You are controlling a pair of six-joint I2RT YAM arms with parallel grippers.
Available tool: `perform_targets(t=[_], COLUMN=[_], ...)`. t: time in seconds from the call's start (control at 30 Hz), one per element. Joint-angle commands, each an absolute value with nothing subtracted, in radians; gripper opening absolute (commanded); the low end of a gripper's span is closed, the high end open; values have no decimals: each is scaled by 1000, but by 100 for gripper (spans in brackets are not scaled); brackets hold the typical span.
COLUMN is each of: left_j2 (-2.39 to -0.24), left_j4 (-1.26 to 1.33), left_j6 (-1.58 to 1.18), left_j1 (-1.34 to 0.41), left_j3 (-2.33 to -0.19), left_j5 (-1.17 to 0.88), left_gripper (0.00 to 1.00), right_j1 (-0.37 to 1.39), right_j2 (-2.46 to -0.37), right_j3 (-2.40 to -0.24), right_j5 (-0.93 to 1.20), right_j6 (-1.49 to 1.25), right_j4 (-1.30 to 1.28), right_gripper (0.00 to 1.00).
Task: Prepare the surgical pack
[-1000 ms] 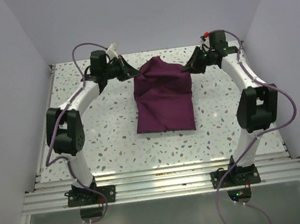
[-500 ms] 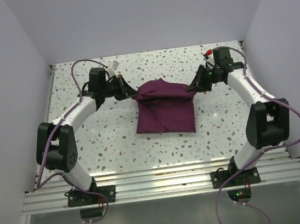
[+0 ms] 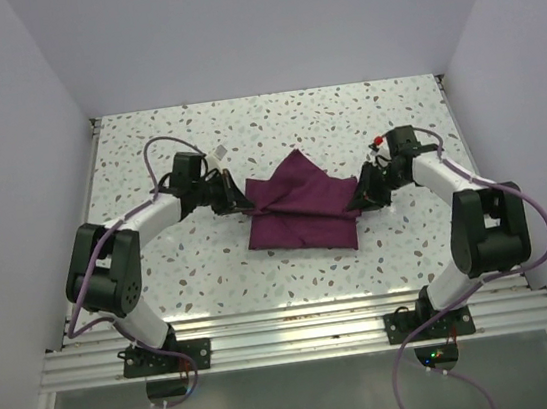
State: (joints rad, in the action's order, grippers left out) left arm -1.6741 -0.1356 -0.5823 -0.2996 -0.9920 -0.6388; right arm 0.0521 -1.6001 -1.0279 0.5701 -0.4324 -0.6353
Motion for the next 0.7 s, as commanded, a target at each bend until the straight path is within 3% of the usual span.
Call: perform_targets(t=[0.0,0.1,0.13,0.23,0.27,0.37,0.57,0.67], left_j2=[-1655,-1669,-1675,-1692,-1697,-1715,-1746,-1752], left_j4=[-153,-164,-178,-216,-225,-241,-206,-196], left_j6=[-535,-509,-500,-465,-457,-439,-448,-448], left_j1=[-298,-298,-298,-298,-298,-298,-298,-298], left_j3=[-951,-954,-959,-989,-999,-1025,-1008,-1003], left_j5=[-632,-641,-643,-647,-647,-658,-699,-710], left_gripper=[3,7,9,11,11,12,12,12], right_j1=[58,69,75,84,84,104,198,207], right_j2=[-1603,-1569,-1546,-1485,-1491,-1560,-1822,-1942], right_j3=[-1008,-1040,-1054,-1120,-1140,-1253,-1567,-1687], right_j5=[558,534,514,502,508,580,696,753], right_j6=[-364,-333,-321,-334,-342,-330,-166,-141], right_j4=[-678,-686,-674,-589,-565,-485,-544,-561], right_gripper=[25,35,45,61,72,87,98,99])
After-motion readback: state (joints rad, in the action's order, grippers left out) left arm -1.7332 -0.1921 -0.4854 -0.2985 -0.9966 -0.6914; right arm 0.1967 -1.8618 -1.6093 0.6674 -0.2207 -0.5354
